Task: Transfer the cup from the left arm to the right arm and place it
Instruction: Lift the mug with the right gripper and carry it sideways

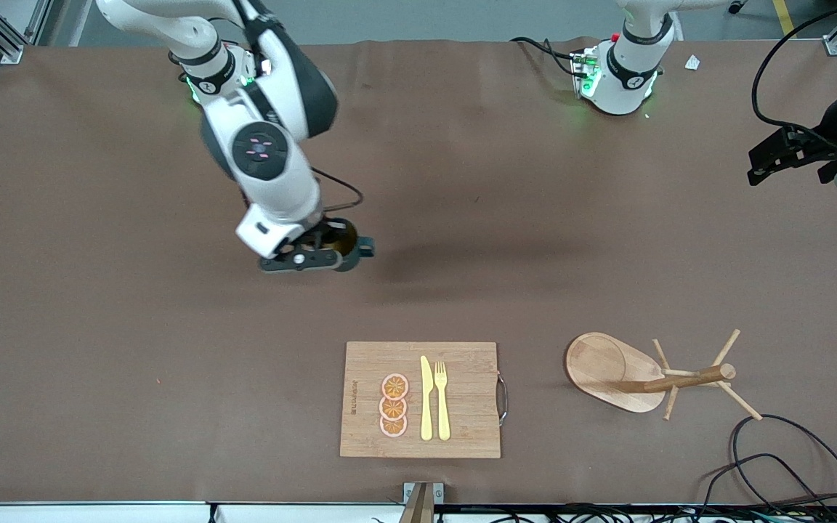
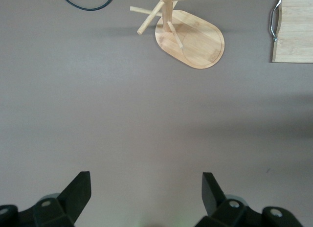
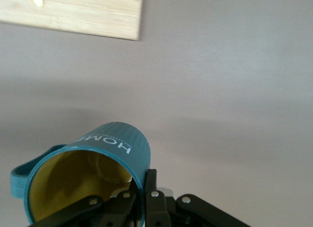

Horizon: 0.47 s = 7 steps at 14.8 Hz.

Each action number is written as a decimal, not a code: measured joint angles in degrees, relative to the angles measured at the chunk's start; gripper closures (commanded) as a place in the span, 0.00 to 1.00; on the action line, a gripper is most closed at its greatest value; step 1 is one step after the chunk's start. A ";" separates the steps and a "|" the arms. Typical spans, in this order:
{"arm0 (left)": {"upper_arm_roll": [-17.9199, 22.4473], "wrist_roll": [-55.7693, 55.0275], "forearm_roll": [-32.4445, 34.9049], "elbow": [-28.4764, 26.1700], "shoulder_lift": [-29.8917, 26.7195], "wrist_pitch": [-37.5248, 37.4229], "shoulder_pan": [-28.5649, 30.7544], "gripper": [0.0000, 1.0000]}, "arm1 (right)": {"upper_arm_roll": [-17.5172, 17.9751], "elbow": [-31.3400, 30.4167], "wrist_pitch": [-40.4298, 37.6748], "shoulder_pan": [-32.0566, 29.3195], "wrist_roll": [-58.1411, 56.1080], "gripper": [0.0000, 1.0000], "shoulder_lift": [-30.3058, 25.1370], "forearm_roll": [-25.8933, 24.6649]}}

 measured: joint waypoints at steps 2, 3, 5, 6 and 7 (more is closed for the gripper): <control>0.03 0.00 0.00 0.00 0.00 0.03 0.04 0.00 | -0.27 -4.27 -0.50 -6.39 -10.80 1.00 -3.83 -0.02; 0.06 0.00 0.00 0.00 -0.01 0.04 0.07 0.00 | -0.34 -6.52 -0.32 -9.44 -15.25 1.00 -5.43 -0.02; 0.13 0.00 0.00 0.00 -0.03 0.04 0.12 0.00 | -0.42 -11.35 1.96 -13.80 -21.01 1.00 -7.81 -0.03; 0.14 0.00 0.00 0.00 -0.03 0.04 0.13 0.00 | -0.42 -14.04 4.20 -15.17 -22.82 1.00 -8.63 -0.12; 0.14 0.00 0.00 0.00 -0.03 0.04 0.14 0.00 | -0.41 -16.80 6.78 -16.21 -24.61 1.00 -9.30 -0.26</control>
